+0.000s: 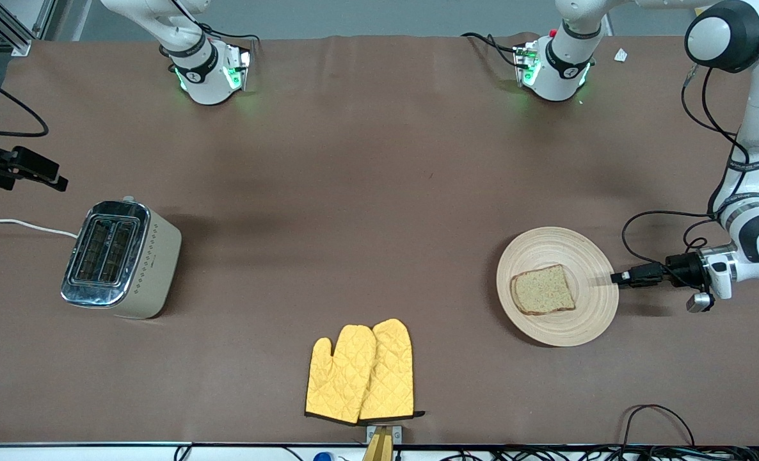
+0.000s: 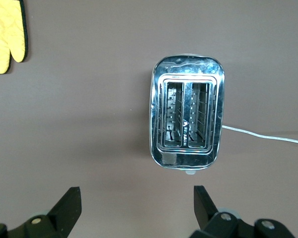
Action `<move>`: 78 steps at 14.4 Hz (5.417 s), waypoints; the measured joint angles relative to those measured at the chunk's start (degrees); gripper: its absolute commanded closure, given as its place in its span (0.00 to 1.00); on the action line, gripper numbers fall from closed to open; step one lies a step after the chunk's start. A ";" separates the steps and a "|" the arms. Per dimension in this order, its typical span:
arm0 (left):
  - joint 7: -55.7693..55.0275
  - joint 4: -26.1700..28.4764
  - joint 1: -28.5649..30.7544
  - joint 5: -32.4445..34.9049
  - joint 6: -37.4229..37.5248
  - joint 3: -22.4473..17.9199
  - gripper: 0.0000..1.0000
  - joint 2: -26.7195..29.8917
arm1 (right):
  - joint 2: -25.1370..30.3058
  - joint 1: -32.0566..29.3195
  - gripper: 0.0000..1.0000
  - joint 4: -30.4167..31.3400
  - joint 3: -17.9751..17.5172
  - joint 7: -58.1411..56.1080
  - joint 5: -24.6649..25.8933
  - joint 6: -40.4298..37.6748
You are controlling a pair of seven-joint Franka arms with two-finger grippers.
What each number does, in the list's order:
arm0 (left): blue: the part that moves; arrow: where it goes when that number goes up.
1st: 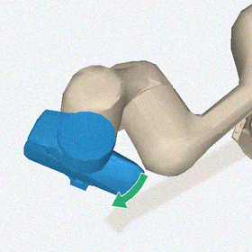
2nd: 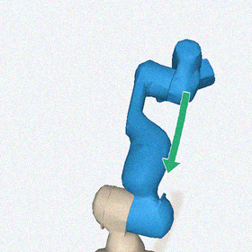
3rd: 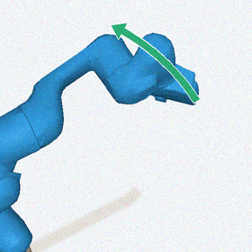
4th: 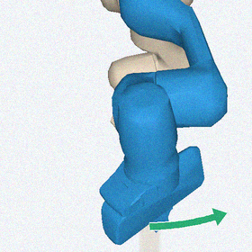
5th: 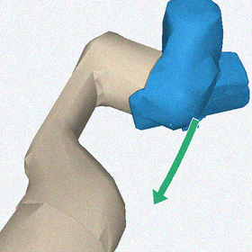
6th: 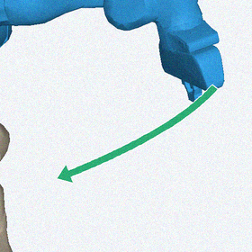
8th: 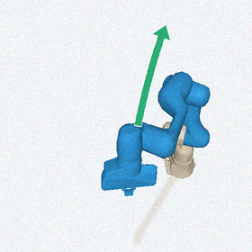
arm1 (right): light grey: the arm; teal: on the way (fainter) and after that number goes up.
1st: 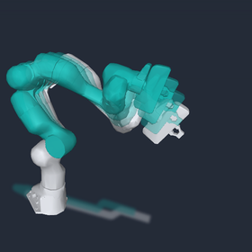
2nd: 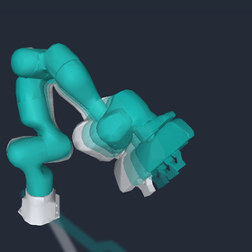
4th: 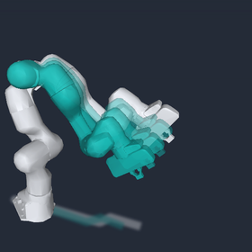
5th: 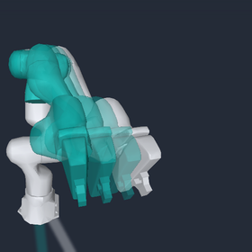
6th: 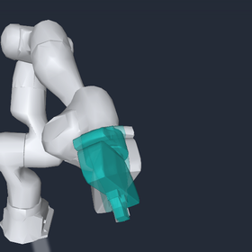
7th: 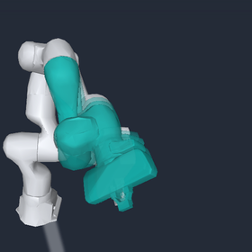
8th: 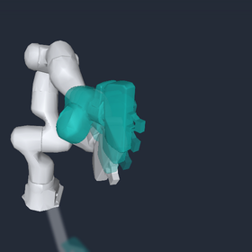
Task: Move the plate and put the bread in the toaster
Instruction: 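Grasp the wooden plate rim with the left gripper, then slide the plate with the left gripper toward the table middle, then release the plate with the left gripper while the right gripper reaches the bread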
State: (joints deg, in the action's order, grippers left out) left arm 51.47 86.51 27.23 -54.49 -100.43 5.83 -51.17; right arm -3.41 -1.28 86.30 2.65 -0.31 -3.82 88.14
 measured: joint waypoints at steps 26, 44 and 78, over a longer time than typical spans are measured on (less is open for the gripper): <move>-0.80 -1.67 -1.19 -0.11 -2.33 0.10 1.00 -0.98 | 1.06 2.96 0.00 -0.61 -0.49 -0.08 5.26 -3.85; -16.74 6.99 -14.33 0.16 -9.17 9.28 0.98 13.72 | 1.06 3.94 0.00 -0.64 -0.35 -0.07 5.50 -4.19; -5.95 10.17 -31.25 -21.94 -28.97 11.80 0.00 4.14 | -5.30 7.44 0.00 5.38 -0.46 2.44 -3.90 5.15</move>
State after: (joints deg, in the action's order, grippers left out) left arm 45.52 96.69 -4.02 -76.43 -129.40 17.63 -47.03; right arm -8.72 6.16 91.68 2.19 2.13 -7.72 93.29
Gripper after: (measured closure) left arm 0.097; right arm 0.000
